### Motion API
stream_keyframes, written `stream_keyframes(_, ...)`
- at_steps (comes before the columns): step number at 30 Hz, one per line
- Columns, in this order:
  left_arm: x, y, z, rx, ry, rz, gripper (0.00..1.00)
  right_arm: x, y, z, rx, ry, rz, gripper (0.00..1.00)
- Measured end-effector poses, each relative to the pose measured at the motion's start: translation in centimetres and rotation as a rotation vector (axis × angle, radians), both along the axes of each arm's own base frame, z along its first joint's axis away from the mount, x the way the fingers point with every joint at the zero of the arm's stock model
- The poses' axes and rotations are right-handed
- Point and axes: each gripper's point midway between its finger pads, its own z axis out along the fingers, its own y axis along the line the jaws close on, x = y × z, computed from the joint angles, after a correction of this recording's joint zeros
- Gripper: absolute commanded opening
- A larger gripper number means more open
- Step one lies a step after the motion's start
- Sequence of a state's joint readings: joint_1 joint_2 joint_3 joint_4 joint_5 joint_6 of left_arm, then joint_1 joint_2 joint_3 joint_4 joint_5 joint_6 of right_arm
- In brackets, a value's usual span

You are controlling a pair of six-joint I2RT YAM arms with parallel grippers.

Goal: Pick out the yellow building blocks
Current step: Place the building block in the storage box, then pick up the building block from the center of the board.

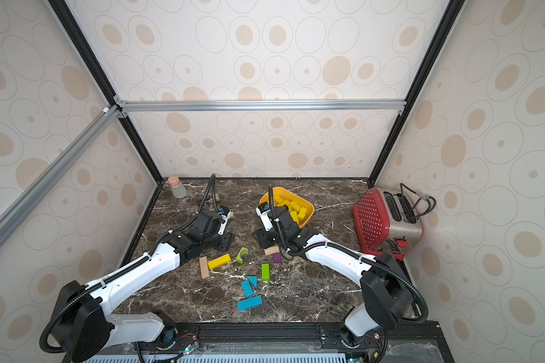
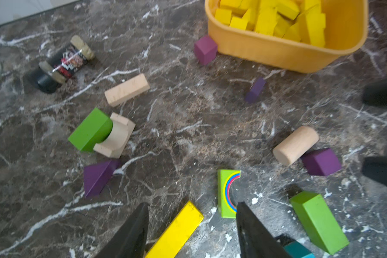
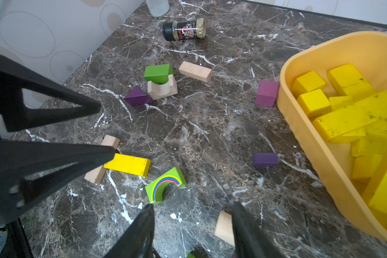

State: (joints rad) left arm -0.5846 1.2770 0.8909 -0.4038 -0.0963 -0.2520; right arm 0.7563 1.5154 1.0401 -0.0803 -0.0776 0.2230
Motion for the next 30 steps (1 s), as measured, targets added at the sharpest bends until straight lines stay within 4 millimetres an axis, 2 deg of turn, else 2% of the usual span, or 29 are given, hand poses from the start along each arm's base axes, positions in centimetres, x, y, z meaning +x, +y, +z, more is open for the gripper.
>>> stream_keyframes(5,-1.6,1.3,-2.0,0.02,0.065,0.049,0.62,-1.0,1.4,0.3,-0.004,-0.015,0.031,0.54)
stream_keyframes(13,-3.1,2.0,-4.4,0.029,0.153,0.082,0.64,-2.3,2.6,-0.1,-0.012,-0.012,0.064,0.56)
stream_keyframes(24,-4.0,1.9,-9.1,0.078,0.321,0.072,0.66,-3.6,3.9,-1.0,-0.01,0.02,0.087,0.58)
stream_keyframes(27,-3.9,2.1,-9.8,0.076,0.353,0.077,0.66,-3.8,4.0,-1.2,-0.005,0.027,0.087,0.58)
stream_keyframes(30,-3.2,2.7,-9.8,0.06,0.363,0.097,0.65,-4.2,3.6,-2.3,-0.017,0.047,0.081,0.58)
